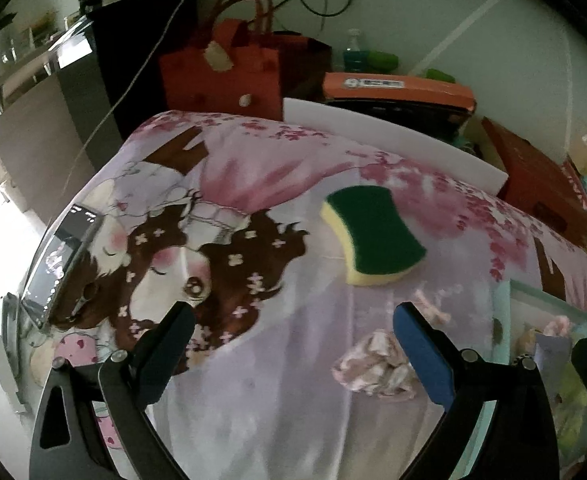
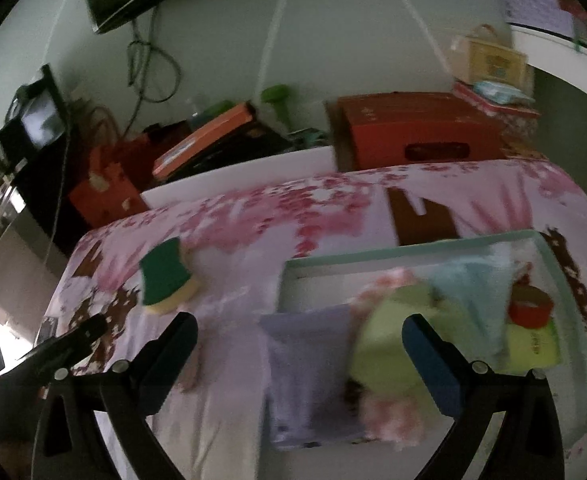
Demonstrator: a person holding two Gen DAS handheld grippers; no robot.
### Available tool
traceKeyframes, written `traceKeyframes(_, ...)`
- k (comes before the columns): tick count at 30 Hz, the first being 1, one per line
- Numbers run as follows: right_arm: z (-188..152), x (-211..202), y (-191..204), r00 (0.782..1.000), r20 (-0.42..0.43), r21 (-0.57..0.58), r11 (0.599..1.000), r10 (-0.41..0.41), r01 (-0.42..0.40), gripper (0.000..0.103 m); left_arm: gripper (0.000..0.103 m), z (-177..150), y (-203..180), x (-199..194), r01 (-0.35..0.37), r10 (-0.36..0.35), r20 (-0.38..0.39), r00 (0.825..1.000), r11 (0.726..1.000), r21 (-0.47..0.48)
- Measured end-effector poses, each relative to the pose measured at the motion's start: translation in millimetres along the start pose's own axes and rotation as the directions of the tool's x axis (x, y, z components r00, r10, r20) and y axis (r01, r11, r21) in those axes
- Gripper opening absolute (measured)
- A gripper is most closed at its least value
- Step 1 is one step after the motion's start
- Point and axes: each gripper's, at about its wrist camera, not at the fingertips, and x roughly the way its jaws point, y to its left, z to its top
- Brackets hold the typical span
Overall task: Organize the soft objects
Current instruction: 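Withdraw both tools toward the sponge and pink scrunchie on the bed, then grasp pink floral scrunchie with right tool while left tool grasps green-yellow sponge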
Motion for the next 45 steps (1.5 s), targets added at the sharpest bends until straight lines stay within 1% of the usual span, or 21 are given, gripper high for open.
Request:
traceKeyframes(8, -9.5, 8.6, 42.7, 0.998, -0.006, -0.099, 0.993, 0.061, -0.061, 0.103, 0.099, -0.1, 20.6, 5.5, -0.039, 0.038, -0.015, 0.999, 0.999, -0.026)
traceKeyframes(11, -13.6, 15.2, 59.5, 0.997, -0.013, -0.140, 0.987, 0.081, -0.082, 0.103, 0.099, -0.7, 27.7, 9.4, -0.028, 0.027, -0.029, 0.999, 0.999, -0.045)
traceKeyframes(16, -24.6, 36.8, 78.9, 0.994, -0.060, -0.181, 0.978, 0.096, -0.106, 0.103, 0.099, -2.9, 33.9, 20.2, -0.021, 0.018, -0.064, 0.998, 0.999, -0.049)
traceKeyframes(24, -38.0, 64.7, 90.4, 0.991, -0.109, -0.218, 0.971, 0.078, -0.101, 0.103, 0.099, -6.3, 52.3, 35.9, -0.029, 0.017, -0.106, 0.994, 0.994, -0.107)
traceKeyframes(27, -42.7, 71.3, 96.0, 0.994, -0.103, -0.256, 0.964, 0.046, -0.071, 0.103, 0.099, -8.6, 55.6, 43.5, -0.038, 0.023, -0.128, 0.991, 0.993, -0.115)
traceKeyframes(32, -47.2, 71.8, 109.3, 0.996, -0.084, -0.317, 0.946, 0.040, -0.064, 0.103, 0.099, -11.2, 56.7, 52.5, -0.044, 0.024, -0.152, 0.988, 0.991, -0.124)
traceKeyframes(36, -50.1, 75.2, 112.9, 0.992, -0.104, -0.321, 0.942, 0.068, -0.099, 0.100, 0.099, -11.1, 60.6, 54.4, -0.053, 0.031, -0.156, 0.987, 0.989, -0.138)
traceKeyframes(39, -54.3, 80.6, 115.6, 0.990, -0.121, -0.332, 0.938, 0.066, -0.103, 0.099, 0.099, -11.0, 61.8, 55.4, -0.058, 0.035, -0.160, 0.986, 0.988, -0.143)
traceKeyframes(42, -58.4, 85.4, 120.6, 0.988, -0.133, -0.347, 0.930, 0.082, -0.124, 0.096, 0.099, -10.1, 61.1, 57.2, -0.058, 0.035, -0.162, 0.986, 0.989, -0.139)
traceKeyframes(45, -63.1, 92.7, 123.1, 0.983, -0.162, -0.351, 0.927, 0.081, -0.134, 0.092, 0.099, -10.7, 60.3, 57.4, -0.059, 0.037, -0.164, 0.986, 0.989, -0.135)
